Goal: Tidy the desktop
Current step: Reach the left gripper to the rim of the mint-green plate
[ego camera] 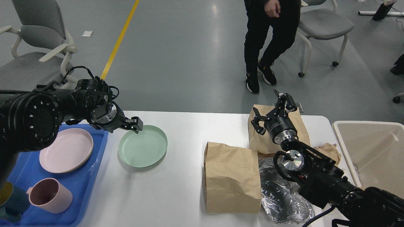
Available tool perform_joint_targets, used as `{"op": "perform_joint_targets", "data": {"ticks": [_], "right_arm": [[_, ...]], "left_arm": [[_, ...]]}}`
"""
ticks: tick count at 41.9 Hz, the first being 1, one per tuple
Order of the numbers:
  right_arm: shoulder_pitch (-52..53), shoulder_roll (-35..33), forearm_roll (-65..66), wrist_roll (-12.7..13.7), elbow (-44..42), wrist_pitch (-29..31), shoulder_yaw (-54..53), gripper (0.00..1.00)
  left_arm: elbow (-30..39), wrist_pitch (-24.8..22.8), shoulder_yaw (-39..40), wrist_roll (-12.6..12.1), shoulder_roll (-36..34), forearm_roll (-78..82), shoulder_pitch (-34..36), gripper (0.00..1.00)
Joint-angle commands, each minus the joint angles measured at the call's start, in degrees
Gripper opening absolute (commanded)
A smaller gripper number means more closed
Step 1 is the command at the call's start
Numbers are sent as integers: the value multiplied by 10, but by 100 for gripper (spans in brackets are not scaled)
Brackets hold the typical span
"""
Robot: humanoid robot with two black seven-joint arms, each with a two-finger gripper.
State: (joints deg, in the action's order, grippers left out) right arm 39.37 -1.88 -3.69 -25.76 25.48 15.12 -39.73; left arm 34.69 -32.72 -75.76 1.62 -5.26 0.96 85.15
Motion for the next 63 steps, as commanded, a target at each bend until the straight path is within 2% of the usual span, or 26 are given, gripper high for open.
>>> {"op": "perform_joint_targets", "data": {"ticks": [1, 4, 10, 19, 26, 30, 53, 63], "right_arm": [[0, 0, 0, 0, 0, 0, 0, 100], [0, 0, 0, 0, 0, 0, 0, 100], [-1, -1, 0, 0, 0, 0, 0, 100], [0, -1, 0, 0, 0, 0, 0, 100], [0, 0, 0, 0, 0, -1, 0, 100], [0, 0, 0, 0, 0, 0, 0, 100], [0, 0, 0, 0, 0, 0, 0, 100], [0, 0, 0, 0, 0, 0, 0, 100]], "left_arm": [[0, -15, 30, -40, -6, 1, -3, 90], [3, -37, 56, -72, -5, 1, -7, 90], [3, -54, 106, -96, -3, 0, -37, 90], [-1, -36, 125, -96, -5, -3, -75, 90], [-2, 35, 146, -96, -5, -3, -108, 90], [-2, 52, 148, -96, -5, -3, -114, 90], [-29, 58, 169, -96, -15, -4, -153, 90], [-79, 63, 183, -96, -15, -4, -192, 90]]}}
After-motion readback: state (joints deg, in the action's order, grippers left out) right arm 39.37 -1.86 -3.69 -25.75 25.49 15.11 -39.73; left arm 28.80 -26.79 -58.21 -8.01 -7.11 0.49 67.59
